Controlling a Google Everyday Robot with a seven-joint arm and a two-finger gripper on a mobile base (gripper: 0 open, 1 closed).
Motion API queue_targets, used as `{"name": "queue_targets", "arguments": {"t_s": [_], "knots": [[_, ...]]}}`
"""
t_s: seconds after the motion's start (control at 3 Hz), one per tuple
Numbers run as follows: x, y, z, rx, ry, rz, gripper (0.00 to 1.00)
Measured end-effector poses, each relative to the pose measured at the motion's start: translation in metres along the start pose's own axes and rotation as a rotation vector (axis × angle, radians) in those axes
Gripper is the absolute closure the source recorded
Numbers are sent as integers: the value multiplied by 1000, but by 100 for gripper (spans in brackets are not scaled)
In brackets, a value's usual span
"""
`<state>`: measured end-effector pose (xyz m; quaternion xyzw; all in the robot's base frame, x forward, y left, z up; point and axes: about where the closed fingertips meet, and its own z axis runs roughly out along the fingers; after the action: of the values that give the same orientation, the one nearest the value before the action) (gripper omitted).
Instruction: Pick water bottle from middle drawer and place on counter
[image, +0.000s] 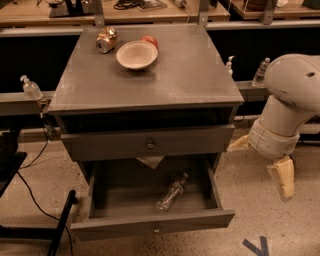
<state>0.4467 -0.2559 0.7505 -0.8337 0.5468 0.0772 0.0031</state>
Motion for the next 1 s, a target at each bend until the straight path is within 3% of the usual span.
{"name": "queue_targets", "arguments": {"t_s": [0.33,0.67,1.0], "knots": [[1,6,5,-31,-8,-107,0],[8,1,11,7,4,-74,0],[-8,12,33,139,-37,-131,0]]}}
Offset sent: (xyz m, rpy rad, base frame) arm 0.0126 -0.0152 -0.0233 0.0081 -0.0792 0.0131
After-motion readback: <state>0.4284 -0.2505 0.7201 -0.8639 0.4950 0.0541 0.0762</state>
